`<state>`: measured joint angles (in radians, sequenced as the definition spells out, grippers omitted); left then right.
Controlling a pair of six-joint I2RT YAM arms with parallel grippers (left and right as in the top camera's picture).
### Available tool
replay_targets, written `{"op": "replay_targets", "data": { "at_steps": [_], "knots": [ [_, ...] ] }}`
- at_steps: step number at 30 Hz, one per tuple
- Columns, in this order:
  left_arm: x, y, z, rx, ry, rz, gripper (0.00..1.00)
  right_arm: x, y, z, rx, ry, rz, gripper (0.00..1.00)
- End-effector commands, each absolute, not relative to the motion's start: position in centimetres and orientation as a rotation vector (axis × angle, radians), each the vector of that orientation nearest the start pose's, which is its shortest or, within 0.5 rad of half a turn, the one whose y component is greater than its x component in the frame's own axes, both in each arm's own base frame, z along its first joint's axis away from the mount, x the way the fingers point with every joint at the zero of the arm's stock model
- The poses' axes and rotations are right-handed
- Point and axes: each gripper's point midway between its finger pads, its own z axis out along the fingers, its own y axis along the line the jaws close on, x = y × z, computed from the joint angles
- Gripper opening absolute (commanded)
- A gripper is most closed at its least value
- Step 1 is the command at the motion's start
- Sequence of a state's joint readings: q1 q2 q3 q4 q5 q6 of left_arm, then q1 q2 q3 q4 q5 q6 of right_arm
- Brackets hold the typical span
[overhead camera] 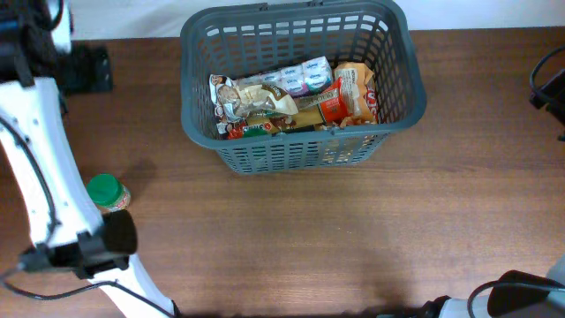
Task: Pack container
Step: 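Grasp the second green-lidded jar with the left gripper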
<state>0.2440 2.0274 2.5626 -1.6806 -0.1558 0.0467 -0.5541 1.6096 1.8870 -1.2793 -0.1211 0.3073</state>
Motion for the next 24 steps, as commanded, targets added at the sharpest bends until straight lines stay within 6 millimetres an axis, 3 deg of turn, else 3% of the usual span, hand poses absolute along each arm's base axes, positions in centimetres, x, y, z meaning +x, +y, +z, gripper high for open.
{"op": "replay_targets", "data": {
  "at_steps": [1,5,10,13,16,24],
  "knots": [
    [37.6,13.7,23.6,-0.494,2.932,0.163,0.95,33.6,-18.4,29.7,1.025,2.344,0.062,0.99],
    [33.6,15.9,17.2,-0.622,3.141,0.141,0.98,33.6,-18.4,29.7,1.026,2.344,0.062,0.99],
    [30.6,16.9,13.1,-0.734,3.246,0.093,0.98,33.6,-18.4,29.7,1.025,2.344,0.062,0.99],
    [31.2,17.4,11.2,-0.692,3.229,0.086,0.97,33.6,-18.4,29.7,1.025,2.344,0.062,0.99],
    [31.8,16.3,9.1,-0.581,3.232,-0.011,0.96,33.6,-18.4,29.7,1.025,2.344,0.062,0.99],
    [31.4,15.9,5.5,-0.569,3.238,-0.02,0.94,33.6,-18.4,29.7,1.025,2.344,0.062,0.99]
  ]
}}
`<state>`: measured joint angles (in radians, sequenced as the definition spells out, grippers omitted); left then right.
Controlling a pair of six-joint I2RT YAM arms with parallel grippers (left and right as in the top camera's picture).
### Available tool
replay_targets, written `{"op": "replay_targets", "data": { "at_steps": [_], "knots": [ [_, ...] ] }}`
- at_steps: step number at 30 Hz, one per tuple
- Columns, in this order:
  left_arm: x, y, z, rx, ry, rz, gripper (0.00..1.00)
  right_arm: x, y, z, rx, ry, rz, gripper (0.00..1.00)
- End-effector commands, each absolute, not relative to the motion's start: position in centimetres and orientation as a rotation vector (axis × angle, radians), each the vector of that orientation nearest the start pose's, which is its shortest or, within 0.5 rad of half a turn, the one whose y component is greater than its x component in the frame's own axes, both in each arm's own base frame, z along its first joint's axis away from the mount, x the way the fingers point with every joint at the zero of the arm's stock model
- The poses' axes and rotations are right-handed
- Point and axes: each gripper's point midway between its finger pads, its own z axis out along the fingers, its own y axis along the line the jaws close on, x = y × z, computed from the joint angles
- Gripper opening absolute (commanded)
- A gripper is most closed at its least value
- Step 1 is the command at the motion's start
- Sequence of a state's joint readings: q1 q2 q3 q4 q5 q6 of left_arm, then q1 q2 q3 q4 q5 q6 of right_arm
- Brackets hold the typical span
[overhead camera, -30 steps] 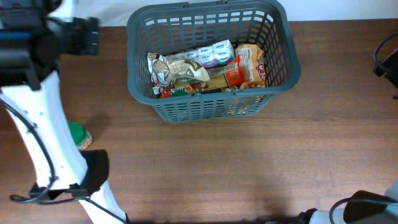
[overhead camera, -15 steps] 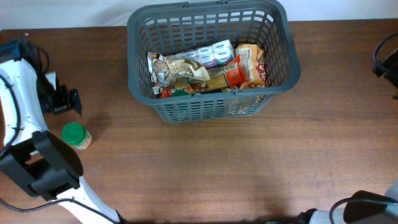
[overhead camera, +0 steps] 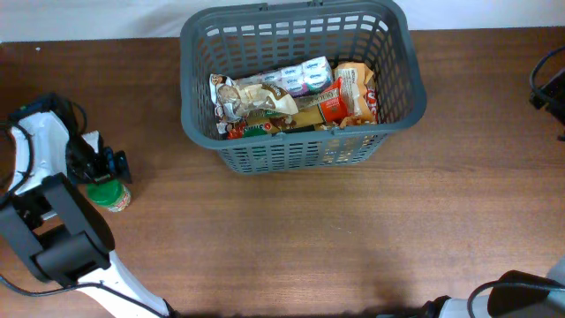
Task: Pack container
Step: 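Grasp the second green-lidded jar with the left gripper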
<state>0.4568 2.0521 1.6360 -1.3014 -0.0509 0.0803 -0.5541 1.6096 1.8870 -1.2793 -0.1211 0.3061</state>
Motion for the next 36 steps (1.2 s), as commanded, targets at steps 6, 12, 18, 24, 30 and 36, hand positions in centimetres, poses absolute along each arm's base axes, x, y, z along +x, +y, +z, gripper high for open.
{"op": "replay_targets", "data": {
  "at_steps": [6,12,18,24,30,36],
  "knots": [
    [30.9,15.8,4.2,-0.57,3.245,-0.023,0.93,33.6,-18.4,29.7,1.025,2.344,0.062,0.99],
    [30.3,15.5,2.2,-0.576,3.245,-0.024,0.93,33.6,-18.4,29.7,1.025,2.344,0.062,0.99],
    [30.2,15.7,1.9,-0.581,3.241,-0.017,0.91,33.6,-18.4,29.7,1.025,2.344,0.062,0.99],
    [30.4,15.9,1.9,-0.58,3.232,-0.012,0.73,33.6,-18.4,29.7,1.025,2.344,0.062,0.99],
    [30.5,15.9,1.9,-0.58,3.229,-0.01,0.61,33.6,-18.4,29.7,1.025,2.344,0.062,0.99],
    [31.1,15.8,2.5,-0.577,3.212,-0.038,0.13,33.6,-18.4,29.7,1.025,2.344,0.062,0.99]
  ]
}}
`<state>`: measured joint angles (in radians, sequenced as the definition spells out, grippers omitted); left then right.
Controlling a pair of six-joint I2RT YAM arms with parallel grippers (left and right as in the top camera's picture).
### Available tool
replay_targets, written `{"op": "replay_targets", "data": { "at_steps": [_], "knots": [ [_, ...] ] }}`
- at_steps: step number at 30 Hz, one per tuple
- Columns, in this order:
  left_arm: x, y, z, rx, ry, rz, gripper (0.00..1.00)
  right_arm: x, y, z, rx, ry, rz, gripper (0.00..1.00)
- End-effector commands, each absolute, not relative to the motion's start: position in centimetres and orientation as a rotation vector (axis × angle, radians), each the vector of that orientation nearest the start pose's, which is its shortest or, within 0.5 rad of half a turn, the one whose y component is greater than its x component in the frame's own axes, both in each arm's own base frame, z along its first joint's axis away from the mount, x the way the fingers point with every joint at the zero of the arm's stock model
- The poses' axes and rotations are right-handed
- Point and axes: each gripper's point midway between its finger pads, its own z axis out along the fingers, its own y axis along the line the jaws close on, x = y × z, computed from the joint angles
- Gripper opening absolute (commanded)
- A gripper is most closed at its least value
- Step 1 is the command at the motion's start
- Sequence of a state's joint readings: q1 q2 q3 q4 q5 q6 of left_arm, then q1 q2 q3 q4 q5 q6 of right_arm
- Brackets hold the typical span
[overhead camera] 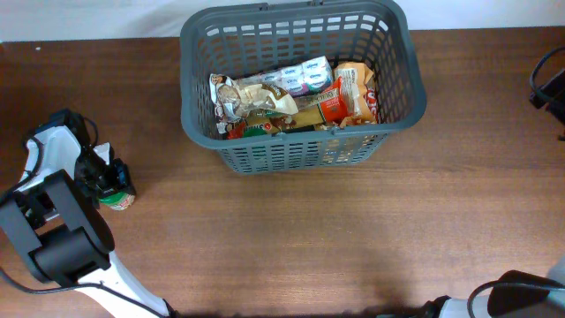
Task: Pack container
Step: 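Grasp the second green-lidded jar with the left gripper, then lift the jar over the basket, lower it in and release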
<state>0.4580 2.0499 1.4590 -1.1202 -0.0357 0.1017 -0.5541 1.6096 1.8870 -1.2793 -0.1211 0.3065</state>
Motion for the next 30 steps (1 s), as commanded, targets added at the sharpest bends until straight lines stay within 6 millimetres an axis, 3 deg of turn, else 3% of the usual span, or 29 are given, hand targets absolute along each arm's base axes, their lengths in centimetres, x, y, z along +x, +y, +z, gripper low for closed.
{"op": "replay_targets", "data": {
  "at_steps": [1,4,6,7,10,12,14,16,19,22,25,28,30],
  "knots": [
    [31.6,15.6,3.1,-0.576,3.2,-0.064,0.06,33.6,-18.4,29.7,1.025,2.344,0.062,0.99],
    [33.9,16.1,6.6,-0.562,3.127,-0.088,0.02,33.6,-18.4,29.7,1.025,2.344,0.062,0.99],
    [35.9,16.3,10.1,-0.536,3.054,-0.089,0.02,33.6,-18.4,29.7,1.025,2.344,0.062,0.99],
    [37.8,16.3,13.6,-0.495,2.972,-0.09,0.02,33.6,-18.4,29.7,1.025,2.344,0.062,0.99],
    [40.8,15.6,20.9,-0.373,2.795,-0.08,0.02,33.6,-18.4,29.7,1.025,2.344,0.062,0.99],
    [43.0,14.0,27.3,-0.25,2.624,-0.073,0.02,33.6,-18.4,29.7,1.025,2.344,0.062,0.99],
    [44.5,10.8,33.3,-0.018,2.446,-0.096,0.02,33.6,-18.4,29.7,1.025,2.344,0.062,0.99],
    [45.2,5.8,39.5,0.249,2.246,-0.116,0.02,33.6,-18.4,29.7,1.025,2.344,0.062,0.99],
    [44.6,-0.9,44.3,0.54,2.055,-0.094,0.02,33.6,-18.4,29.7,1.025,2.344,0.062,0.99],
    [43.2,-9.4,45.1,0.917,1.894,-0.086,0.02,33.6,-18.4,29.7,1.025,2.344,0.062,0.99],
    [41.5,-15.4,43.1,1.209,1.806,-0.109,0.02,33.6,-18.4,29.7,1.025,2.344,0.062,0.99],
    [40.2,-19.8,39.6,1.423,1.789,-0.133,0.02,33.6,-18.4,29.7,1.025,2.344,0.062,0.99],
    [40.3,-21.2,37.0,1.489,1.845,-0.108,0.02,33.6,-18.4,29.7,1.025,2.344,0.062,0.99]
  ]
}}
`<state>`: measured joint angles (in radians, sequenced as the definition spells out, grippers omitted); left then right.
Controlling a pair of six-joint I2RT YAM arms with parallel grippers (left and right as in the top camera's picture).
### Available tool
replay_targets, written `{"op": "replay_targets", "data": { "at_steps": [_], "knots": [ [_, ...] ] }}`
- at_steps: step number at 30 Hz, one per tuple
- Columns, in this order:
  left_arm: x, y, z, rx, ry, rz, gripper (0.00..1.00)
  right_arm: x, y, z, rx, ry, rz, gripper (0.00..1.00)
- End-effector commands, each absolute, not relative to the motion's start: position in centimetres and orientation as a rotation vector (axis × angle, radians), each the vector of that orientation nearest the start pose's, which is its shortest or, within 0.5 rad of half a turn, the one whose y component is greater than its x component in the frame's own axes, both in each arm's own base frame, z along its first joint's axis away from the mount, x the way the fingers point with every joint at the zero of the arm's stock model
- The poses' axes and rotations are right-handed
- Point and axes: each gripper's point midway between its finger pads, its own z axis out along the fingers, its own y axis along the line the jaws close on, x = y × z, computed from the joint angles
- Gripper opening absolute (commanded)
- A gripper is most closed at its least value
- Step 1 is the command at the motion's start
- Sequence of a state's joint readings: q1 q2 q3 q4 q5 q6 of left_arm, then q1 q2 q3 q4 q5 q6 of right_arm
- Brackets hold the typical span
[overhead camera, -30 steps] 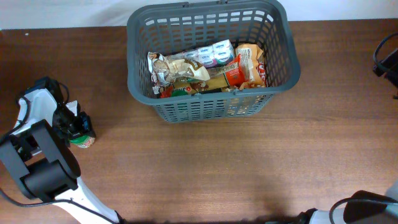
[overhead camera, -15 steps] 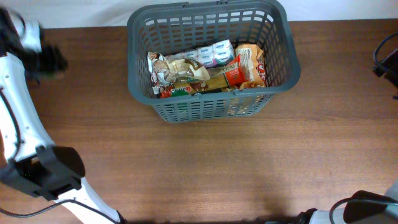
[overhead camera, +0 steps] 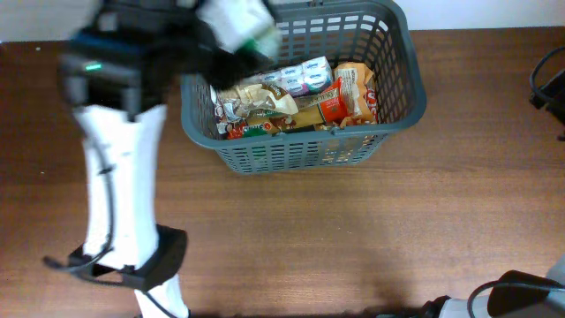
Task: Pack container
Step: 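Lift the jar over the basket, lower it in and release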
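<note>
A grey plastic basket [overhead camera: 300,155] stands at the back middle of the table, holding several snack packets [overhead camera: 305,78]. My left arm reaches up across the overhead view, blurred by motion, and its gripper [overhead camera: 252,55] hangs over the basket's left rear corner. A patch of green from the green-lidded jar [overhead camera: 265,41] shows at the fingers, which are shut on it. The jar's body is hidden by the gripper. My right gripper is out of view.
The left arm's white link [overhead camera: 124,177] crosses the left side of the brown table down to its base [overhead camera: 159,265]. A black cable [overhead camera: 547,84] sits at the right edge, and part of the right arm's base [overhead camera: 521,296] at the bottom right.
The left gripper was down on the green-lidded jar at the table's left side. Now it is raised over the basket's left rear corner with the jar, which is gone from the table.
The jar stood alone at the left with the left arm stretched beside it. Then the left gripper was at the jar, then closed around it on the table. Now the jar is held over the basket.
</note>
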<state>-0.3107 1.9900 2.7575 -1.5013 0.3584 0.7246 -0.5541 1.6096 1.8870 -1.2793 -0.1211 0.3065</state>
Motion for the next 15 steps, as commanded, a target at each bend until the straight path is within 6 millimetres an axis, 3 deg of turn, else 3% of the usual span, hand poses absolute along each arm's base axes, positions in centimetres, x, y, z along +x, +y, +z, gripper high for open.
{"op": "replay_targets", "data": {
  "at_steps": [1,7,15],
  "knots": [
    [40.4,-21.5,35.8,1.514,1.88,-0.087,0.02,33.6,-18.4,29.7,1.025,2.344,0.062,0.99],
    [40.4,-19.8,28.5,1.648,2.137,0.037,0.02,33.6,-18.4,29.7,1.026,2.343,0.062,0.99],
    [40.7,-17.6,22.2,1.705,2.346,-0.023,0.02,33.6,-18.4,29.7,1.025,2.344,0.062,0.99]
  ]
}}
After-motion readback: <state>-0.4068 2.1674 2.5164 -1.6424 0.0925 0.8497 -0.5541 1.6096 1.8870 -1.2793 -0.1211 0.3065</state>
